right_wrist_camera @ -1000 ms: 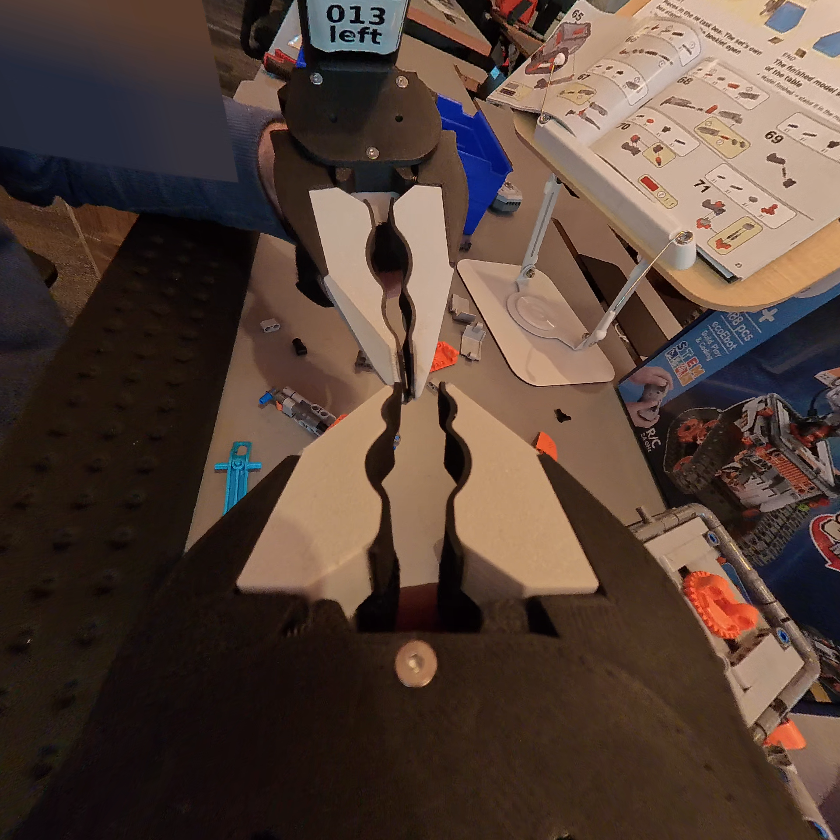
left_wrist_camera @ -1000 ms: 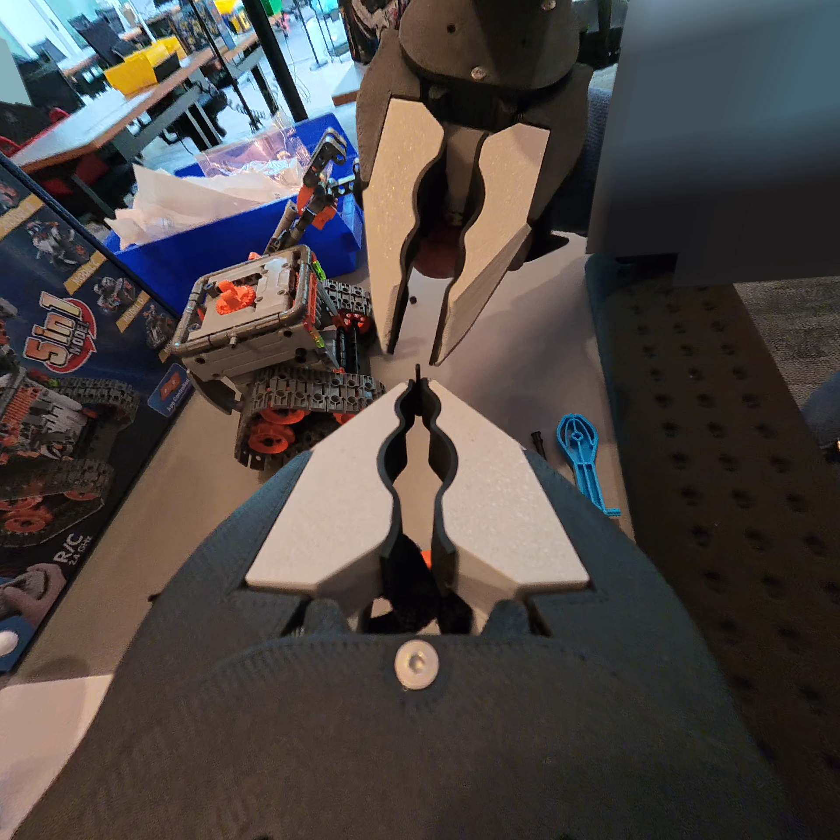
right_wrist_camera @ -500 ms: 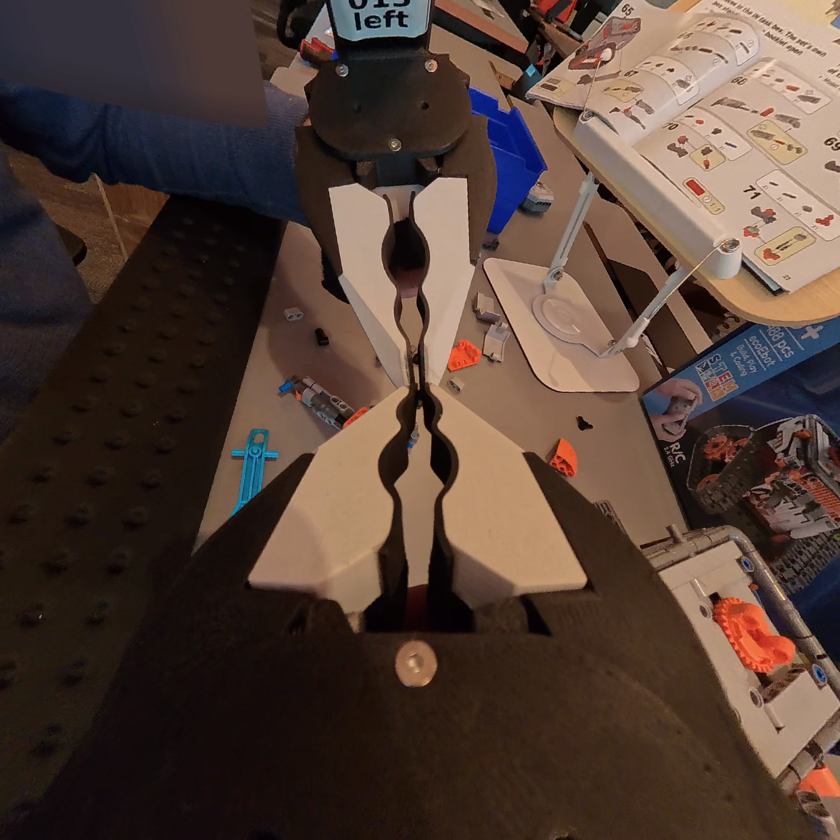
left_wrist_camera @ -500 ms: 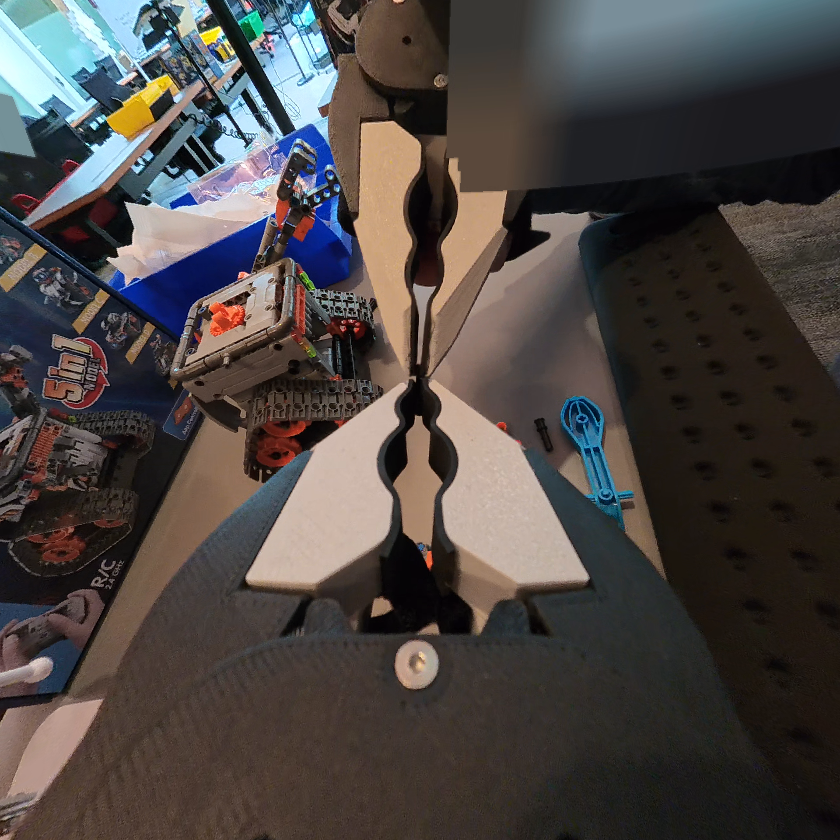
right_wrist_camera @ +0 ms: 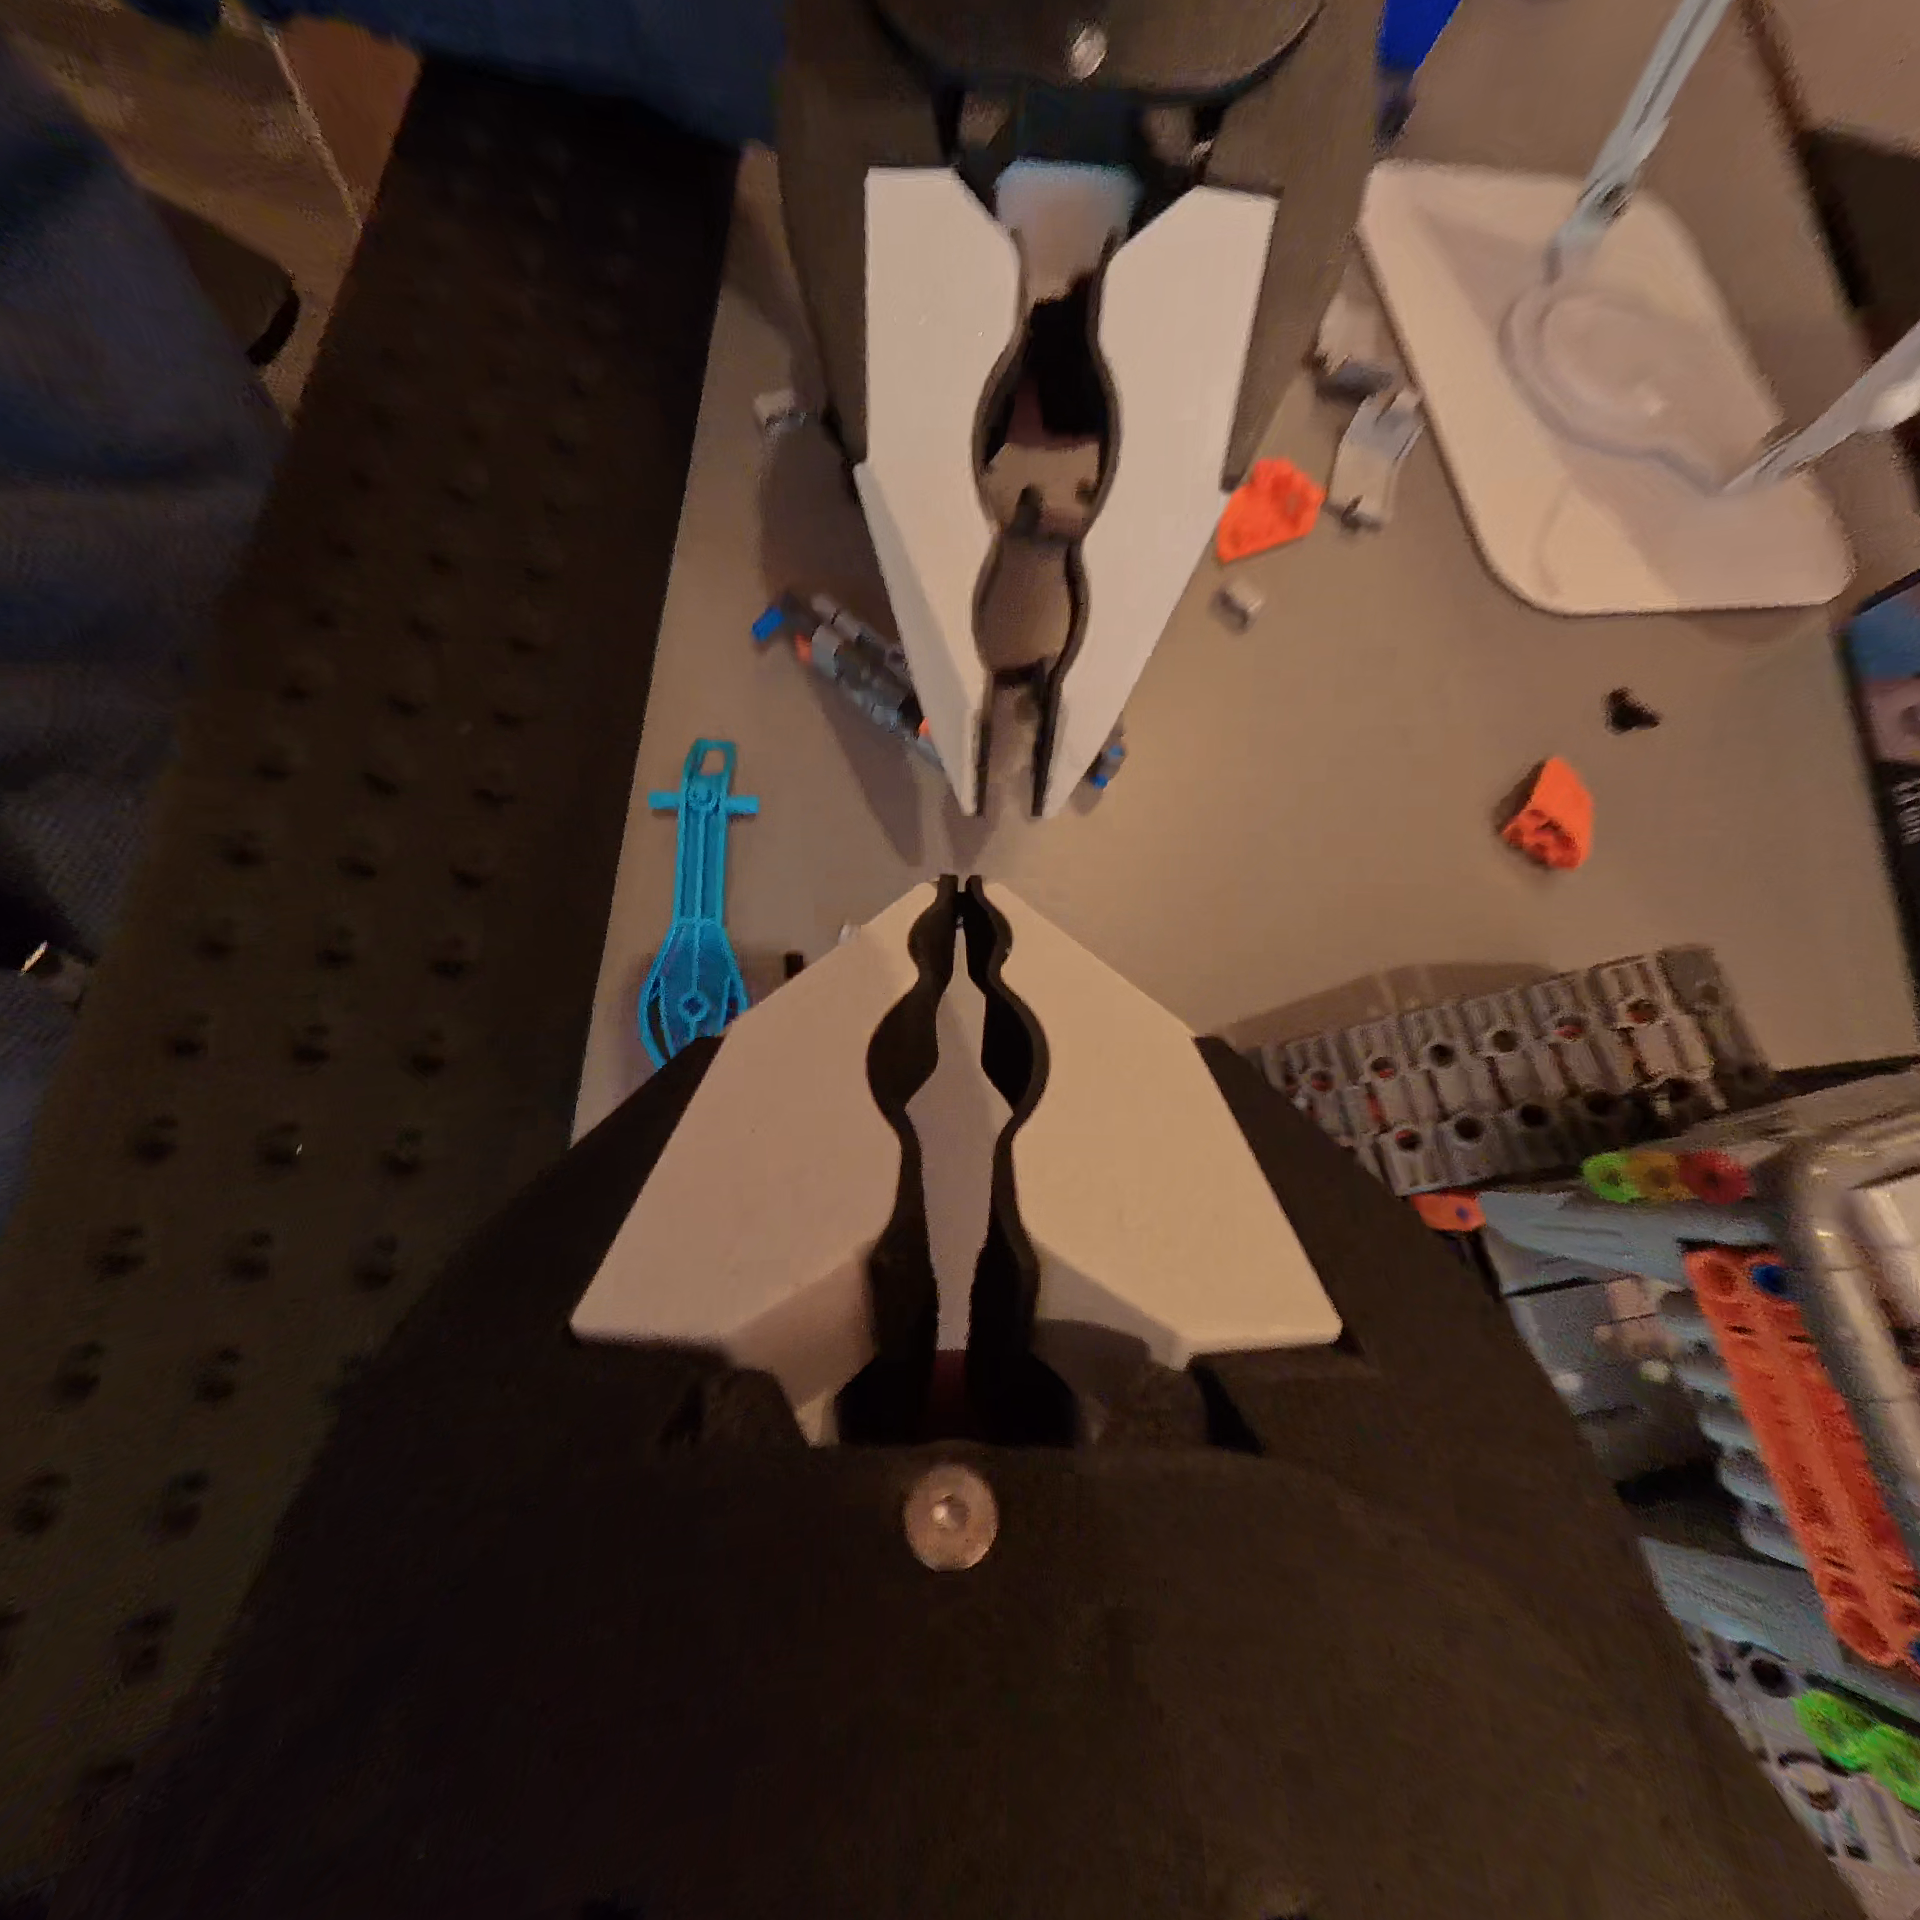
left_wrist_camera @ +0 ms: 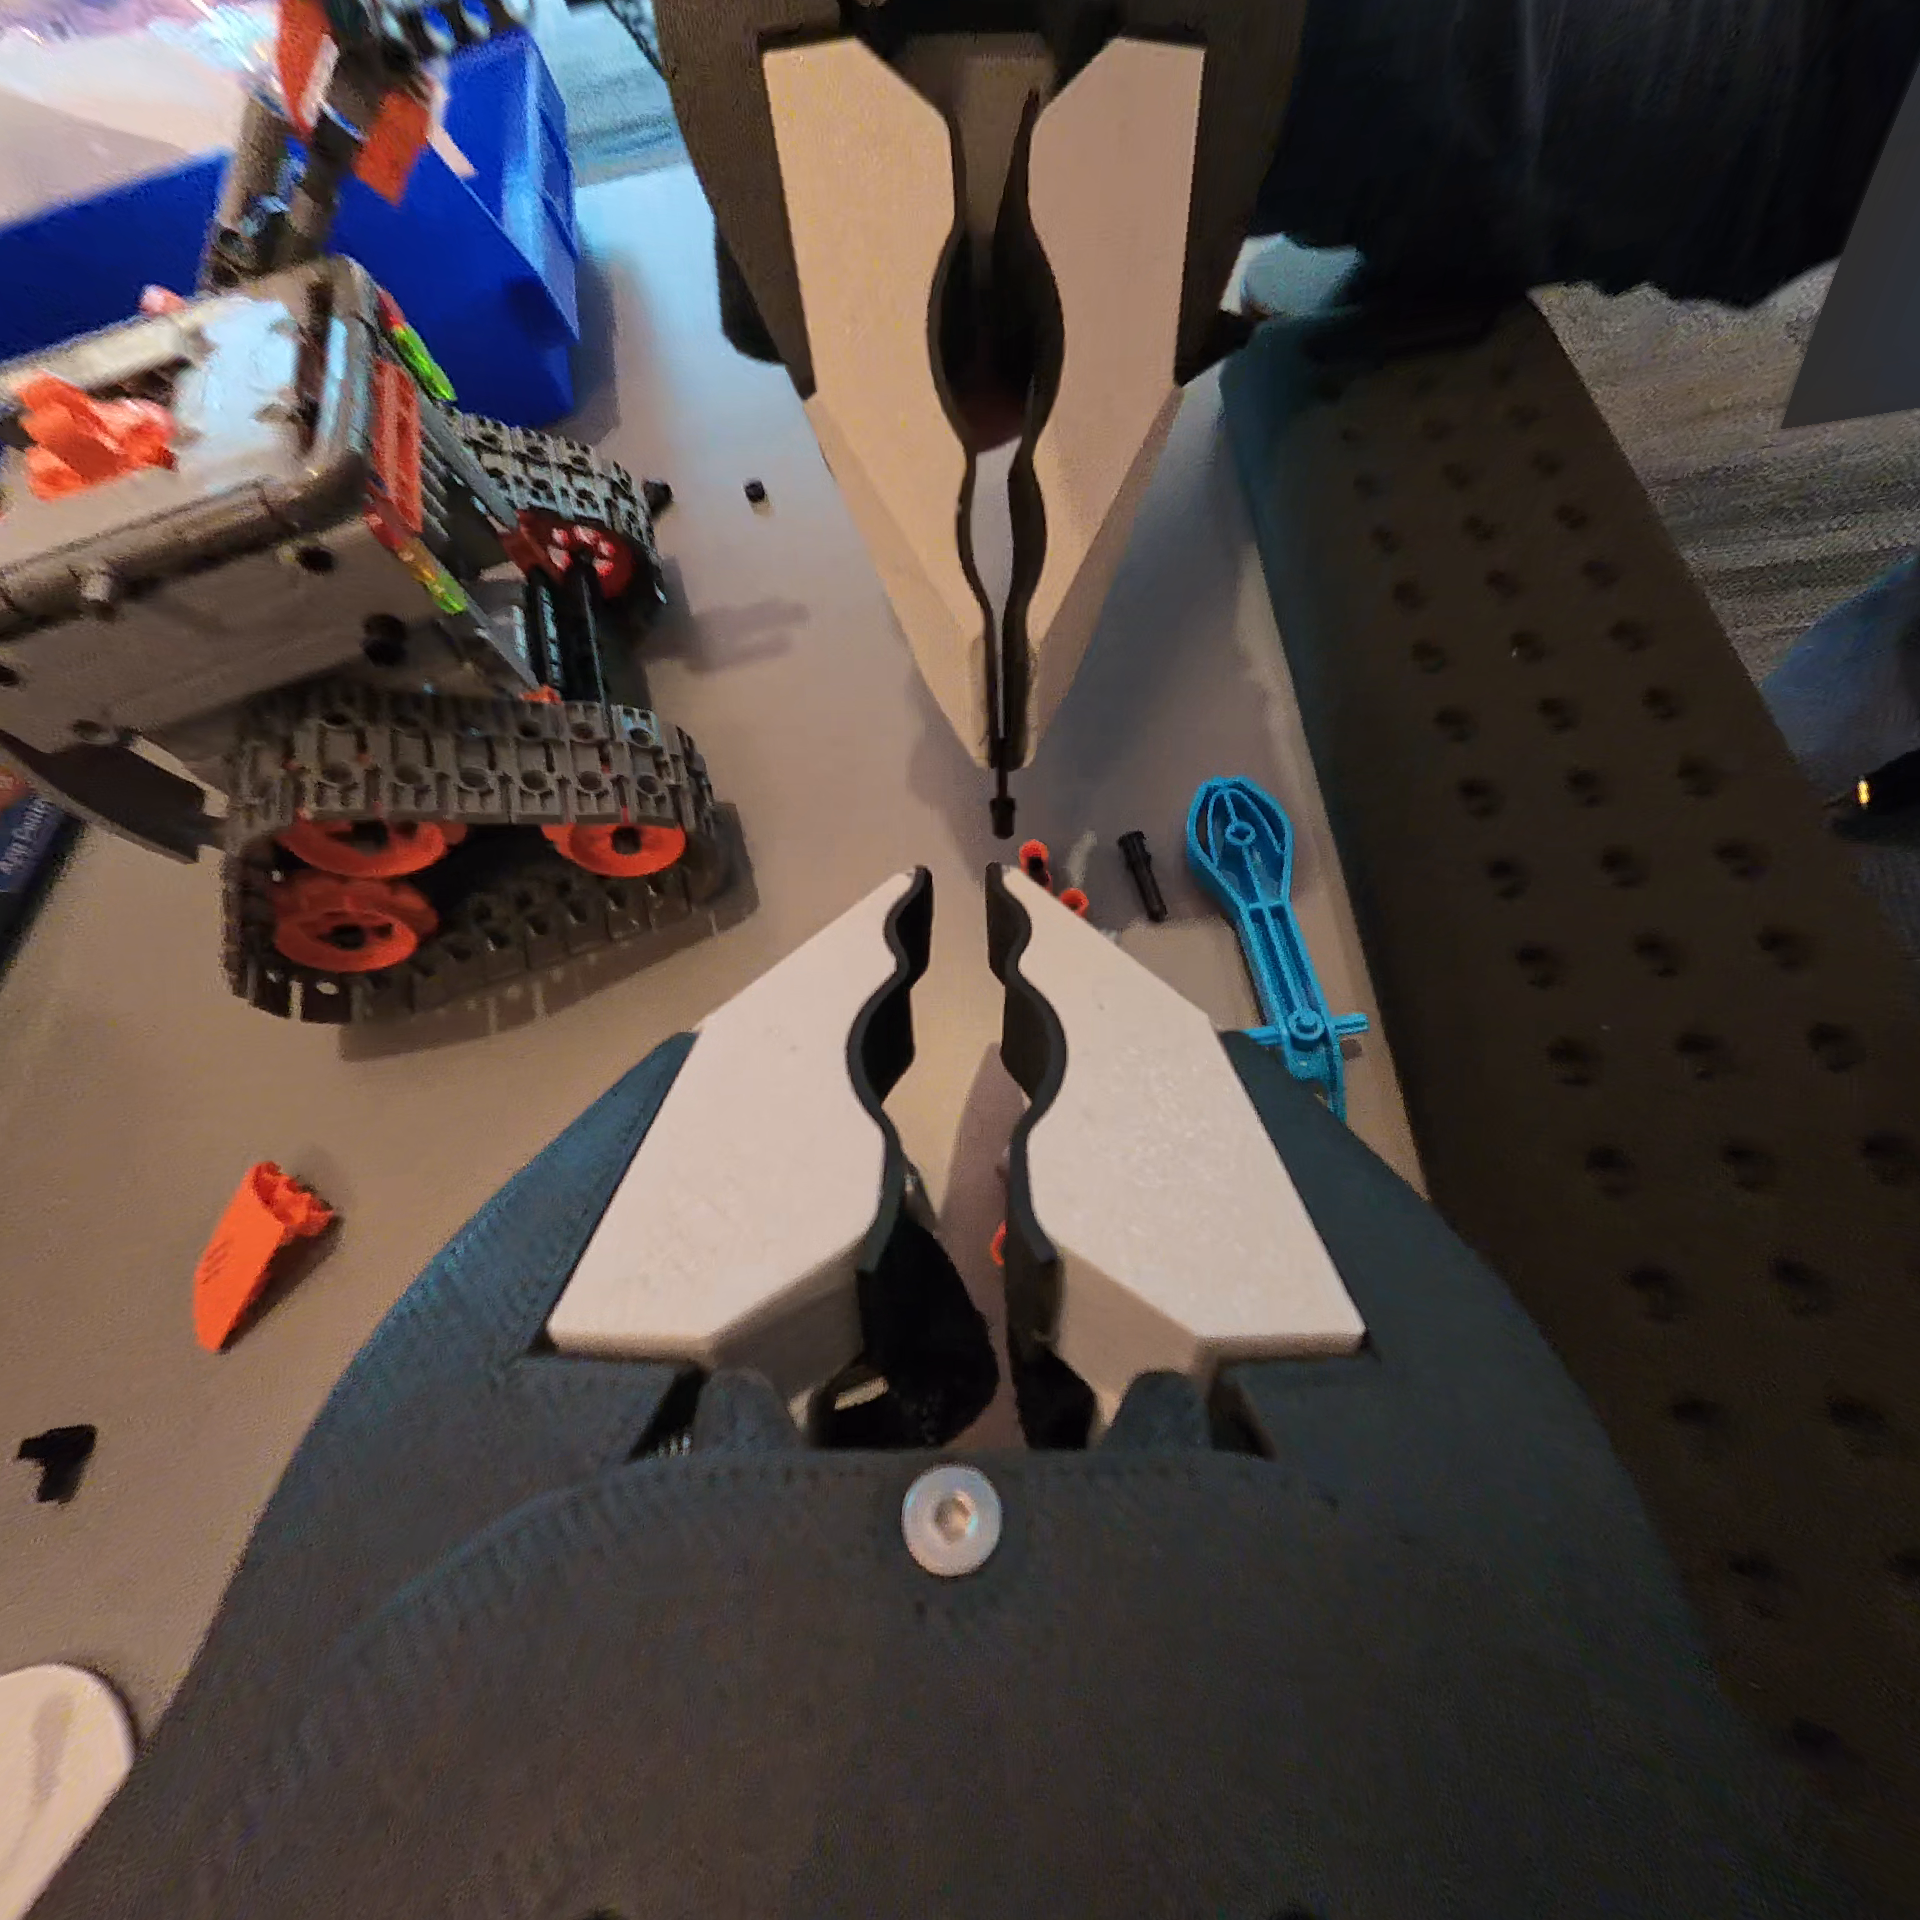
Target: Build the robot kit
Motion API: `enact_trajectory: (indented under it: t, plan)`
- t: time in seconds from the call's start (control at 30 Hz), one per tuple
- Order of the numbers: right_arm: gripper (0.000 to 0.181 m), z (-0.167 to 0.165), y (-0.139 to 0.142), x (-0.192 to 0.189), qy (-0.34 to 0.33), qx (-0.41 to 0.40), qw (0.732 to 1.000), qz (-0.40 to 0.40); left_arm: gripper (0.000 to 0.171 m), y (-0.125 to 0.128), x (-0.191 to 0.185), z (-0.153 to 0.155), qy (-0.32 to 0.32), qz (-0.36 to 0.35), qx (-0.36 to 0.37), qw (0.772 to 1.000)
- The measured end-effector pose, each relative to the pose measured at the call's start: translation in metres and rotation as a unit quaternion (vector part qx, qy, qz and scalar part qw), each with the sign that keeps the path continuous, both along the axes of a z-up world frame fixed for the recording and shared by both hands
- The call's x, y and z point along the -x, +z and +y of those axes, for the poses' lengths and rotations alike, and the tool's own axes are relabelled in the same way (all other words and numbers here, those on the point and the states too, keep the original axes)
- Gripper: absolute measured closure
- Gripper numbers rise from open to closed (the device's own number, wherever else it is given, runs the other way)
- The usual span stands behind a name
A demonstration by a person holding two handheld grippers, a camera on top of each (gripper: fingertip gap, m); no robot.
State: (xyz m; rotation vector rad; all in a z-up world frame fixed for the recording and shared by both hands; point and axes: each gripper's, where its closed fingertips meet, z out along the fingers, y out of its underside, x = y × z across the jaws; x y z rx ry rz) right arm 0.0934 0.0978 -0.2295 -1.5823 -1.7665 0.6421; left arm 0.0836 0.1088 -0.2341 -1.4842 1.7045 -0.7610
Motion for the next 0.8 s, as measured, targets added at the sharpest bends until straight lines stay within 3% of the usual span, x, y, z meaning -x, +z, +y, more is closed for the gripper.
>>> enact_trajectory:
  t: [0.1, 0.3, 0.8]
  plan:
    - [0.181, -0.003, -0.017, -0.003, 0.002, 0.001, 0.999, -0.05, 0.165, -0.016, -0.003, -0.005, -0.012, 0.031, 0.009, 0.999]
    - [0.181, -0.008, -0.027, 0.0, 0.01, 0.01, 0.998, -0.068, 0.169, -0.041, -0.008, -0.009, -0.019, 0.078, 0.01, 0.997]
    - [0.181, -0.005, -0.04, 0.001, -0.007, 0.0, 0.996, -0.09, 0.171, -0.051, -0.012, -0.012, -0.03, 0.095, 0.002, 0.995]
